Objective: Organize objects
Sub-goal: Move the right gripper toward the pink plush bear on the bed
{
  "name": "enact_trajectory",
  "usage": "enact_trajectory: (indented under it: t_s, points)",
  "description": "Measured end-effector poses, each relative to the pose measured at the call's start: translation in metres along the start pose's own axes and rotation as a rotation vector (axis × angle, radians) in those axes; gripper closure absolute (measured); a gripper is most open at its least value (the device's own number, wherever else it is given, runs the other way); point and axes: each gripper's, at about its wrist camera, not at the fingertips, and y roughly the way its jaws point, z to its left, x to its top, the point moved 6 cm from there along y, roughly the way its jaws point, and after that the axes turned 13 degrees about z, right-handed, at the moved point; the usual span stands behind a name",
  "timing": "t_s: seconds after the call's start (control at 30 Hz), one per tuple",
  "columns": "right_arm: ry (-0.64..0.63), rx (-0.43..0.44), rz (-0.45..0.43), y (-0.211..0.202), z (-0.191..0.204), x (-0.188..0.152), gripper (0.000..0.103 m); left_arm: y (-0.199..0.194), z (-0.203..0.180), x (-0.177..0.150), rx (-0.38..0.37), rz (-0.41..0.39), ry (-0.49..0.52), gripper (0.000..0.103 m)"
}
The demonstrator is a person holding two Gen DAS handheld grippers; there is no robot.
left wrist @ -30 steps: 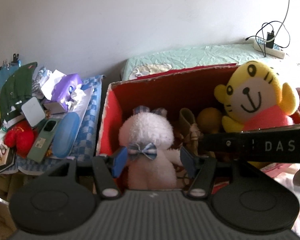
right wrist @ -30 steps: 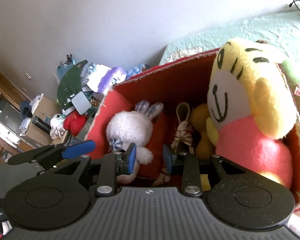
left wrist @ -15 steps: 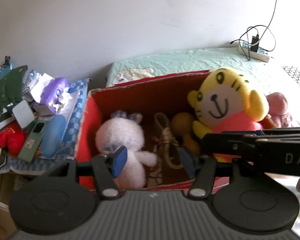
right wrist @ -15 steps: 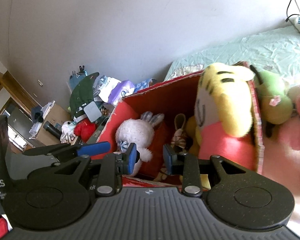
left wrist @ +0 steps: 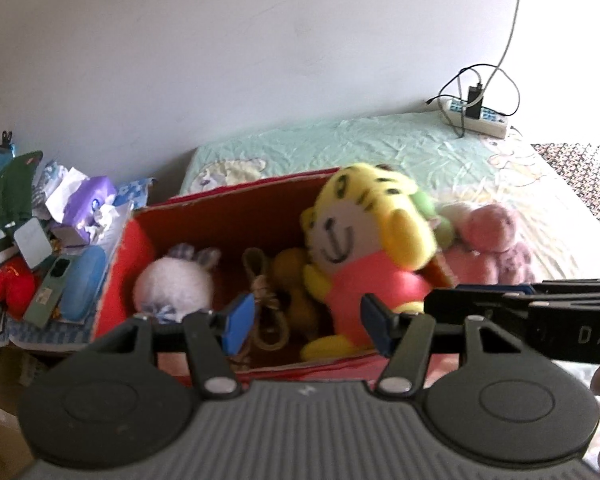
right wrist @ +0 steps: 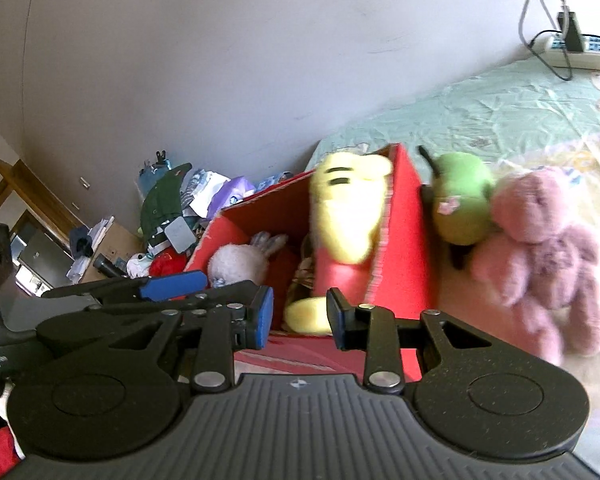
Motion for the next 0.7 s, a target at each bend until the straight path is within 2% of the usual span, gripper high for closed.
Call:
enact_trajectory:
  t_s: [0.37,0.6,0.7]
  points:
    - [0.053,-0.048,0.011,-0.048,-0.072,-0.013,0.07,-0.015,-0.087,0.001,-0.073,-0.031,0.038,0.039]
    - [0.105,-0.084,0.017,-0.07,-0.118,-0.017,0.07,-0.006,-0.147,-0.003,-0.134,-0.016,0.089,0.039]
    - [0.127,-0.095,0.027,-0.074,-0.138,-0.019,0.07,0.002,-0.166,-0.006,-0.171,-0.009,0.11,0.035]
